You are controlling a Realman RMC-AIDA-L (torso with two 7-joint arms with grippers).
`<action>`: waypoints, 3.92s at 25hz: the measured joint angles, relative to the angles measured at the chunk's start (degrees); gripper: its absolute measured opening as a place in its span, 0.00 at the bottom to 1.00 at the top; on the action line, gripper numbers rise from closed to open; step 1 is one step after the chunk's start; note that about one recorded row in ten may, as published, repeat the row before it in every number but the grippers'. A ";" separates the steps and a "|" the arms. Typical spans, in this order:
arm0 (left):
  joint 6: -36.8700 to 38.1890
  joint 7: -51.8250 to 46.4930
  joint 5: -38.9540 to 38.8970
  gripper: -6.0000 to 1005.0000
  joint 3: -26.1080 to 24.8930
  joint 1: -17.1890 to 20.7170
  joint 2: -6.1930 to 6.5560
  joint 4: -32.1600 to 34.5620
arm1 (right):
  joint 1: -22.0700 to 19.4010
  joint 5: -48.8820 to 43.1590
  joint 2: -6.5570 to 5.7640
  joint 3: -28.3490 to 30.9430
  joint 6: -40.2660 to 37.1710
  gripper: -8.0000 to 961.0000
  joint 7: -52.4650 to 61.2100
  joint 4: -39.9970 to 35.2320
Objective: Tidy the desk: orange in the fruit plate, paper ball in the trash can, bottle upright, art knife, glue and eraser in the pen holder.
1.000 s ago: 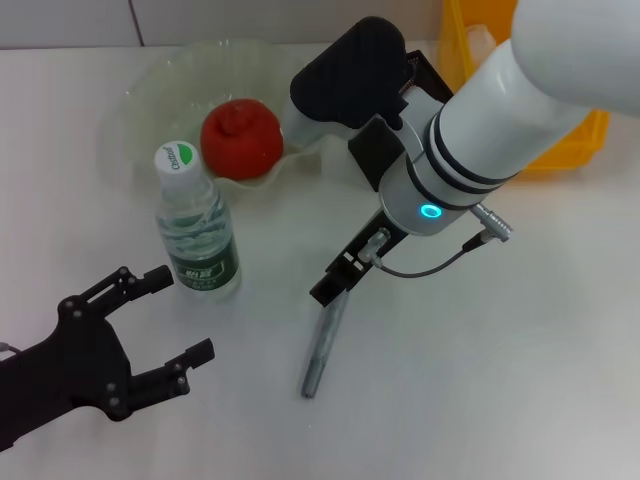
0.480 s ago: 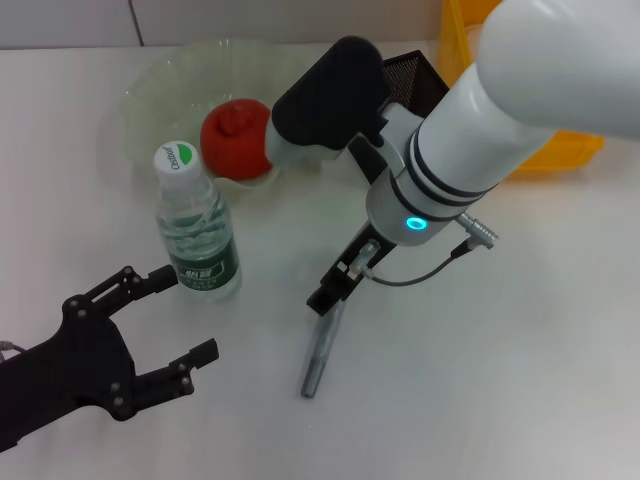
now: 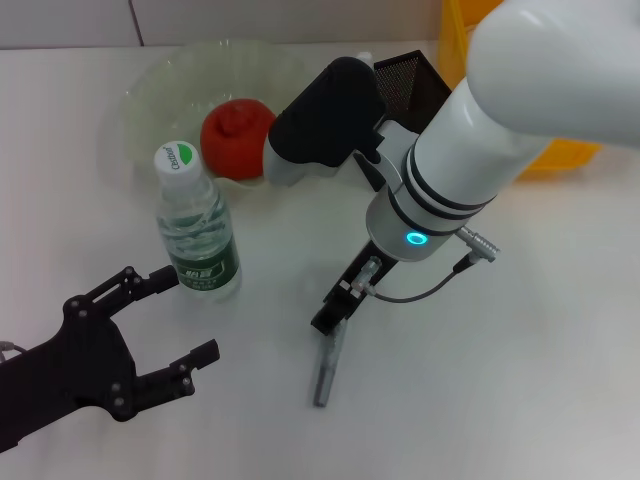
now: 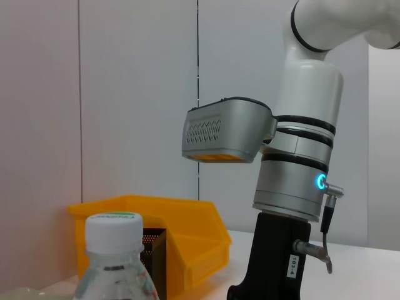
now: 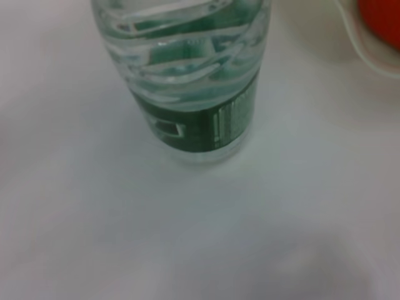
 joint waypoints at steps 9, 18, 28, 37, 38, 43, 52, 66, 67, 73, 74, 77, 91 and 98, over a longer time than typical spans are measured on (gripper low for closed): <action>-0.02 0.00 0.00 0.86 -0.39 -0.27 0.00 0.00 | 0.04 -0.19 0.00 0.61 -0.76 0.82 0.00 0.31; -0.03 0.00 0.00 0.86 -0.44 -0.97 0.00 0.00 | 0.39 -0.06 0.00 0.93 -3.44 0.59 0.11 0.59; -0.08 -0.10 0.00 0.86 -0.44 -1.45 0.00 0.00 | 1.02 -0.06 0.00 1.22 -5.66 0.39 0.16 0.42; -0.11 -0.09 0.00 0.86 -0.44 -1.51 -0.07 0.00 | 1.73 -0.41 0.00 0.90 -7.89 0.25 0.15 0.37; -0.11 -0.09 0.00 0.86 -0.44 -1.51 -0.07 0.00 | 1.89 -0.41 0.00 0.83 -8.01 0.25 0.15 0.49; -0.12 -0.09 0.00 0.86 -0.44 -1.70 -0.09 0.00 | 2.35 -0.41 -0.01 0.26 -8.61 0.17 0.14 0.90; -0.04 -0.28 -0.29 0.86 -0.44 -1.90 -0.09 0.19 | -0.47 -2.92 -0.38 2.87 -10.47 0.11 0.03 -4.93; 0.01 -0.52 -0.45 0.86 -0.53 -2.80 -0.09 0.37 | -4.67 -5.96 -0.04 4.21 -14.01 0.14 -1.47 -11.24; 0.01 -0.52 -0.45 0.86 -0.53 -2.87 -0.08 0.33 | -4.56 -5.95 -0.03 3.69 -13.89 0.15 -1.34 -10.90; 0.01 -0.53 -0.39 0.86 -0.53 -2.99 -0.08 0.26 | -4.30 -4.80 0.00 2.63 -12.68 0.32 -1.24 -9.07; 0.02 -0.53 -0.39 0.86 -0.53 -2.99 -0.09 0.23 | -4.28 -4.44 0.00 2.38 -12.41 0.40 -1.24 -8.85; 0.01 -0.53 -0.27 0.86 -0.52 -2.99 -0.13 0.13 | -4.13 -3.91 0.00 1.21 -11.64 0.47 -1.24 -8.06; -0.01 -0.53 -0.10 0.86 -0.52 -2.98 -0.23 0.08 | -2.40 -2.73 0.00 -1.96 -10.92 0.31 -1.13 -5.52; 0.03 -0.53 -0.10 0.86 -0.52 -2.94 -0.26 0.08 | -11.56 -8.49 -0.35 8.83 -11.50 0.19 -1.57 -21.94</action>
